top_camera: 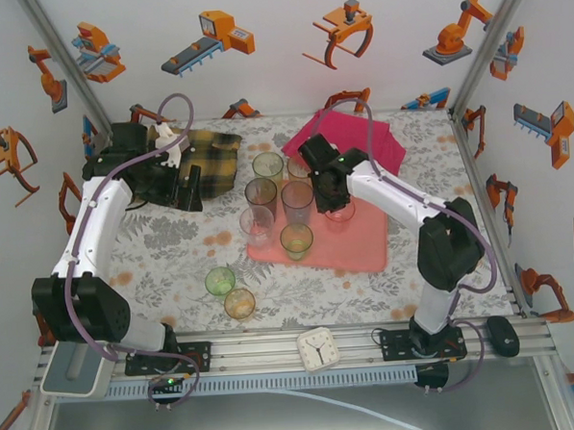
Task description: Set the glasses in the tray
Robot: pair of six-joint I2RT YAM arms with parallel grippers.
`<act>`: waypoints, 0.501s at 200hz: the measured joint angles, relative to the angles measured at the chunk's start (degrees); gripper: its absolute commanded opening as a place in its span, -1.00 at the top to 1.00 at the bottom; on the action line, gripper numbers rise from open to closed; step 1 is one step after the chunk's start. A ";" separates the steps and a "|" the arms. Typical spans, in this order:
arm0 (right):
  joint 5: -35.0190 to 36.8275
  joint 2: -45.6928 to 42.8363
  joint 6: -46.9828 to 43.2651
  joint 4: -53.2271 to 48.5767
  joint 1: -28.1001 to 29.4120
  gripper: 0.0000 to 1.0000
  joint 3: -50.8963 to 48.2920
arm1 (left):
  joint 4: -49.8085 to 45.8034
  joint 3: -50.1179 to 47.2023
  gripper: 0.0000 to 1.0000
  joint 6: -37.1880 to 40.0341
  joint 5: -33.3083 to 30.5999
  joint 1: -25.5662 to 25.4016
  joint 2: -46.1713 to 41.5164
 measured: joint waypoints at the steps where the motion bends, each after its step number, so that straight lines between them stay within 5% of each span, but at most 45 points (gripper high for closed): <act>1: -0.04 -0.02 0.00 0.00 0.00 0.44 0.00 | -0.02 0.00 -0.94 0.00 0.00 0.00 0.00; 59: -2.89 -4.28 0.44 -0.85 -1.53 0.40 0.15 | -0.04 0.33 -0.94 0.02 -0.02 0.00 0.00; 100: -2.60 -16.87 2.08 -4.90 -8.68 0.34 -1.95 | -0.07 0.33 -0.94 0.46 -0.26 -0.39 -0.02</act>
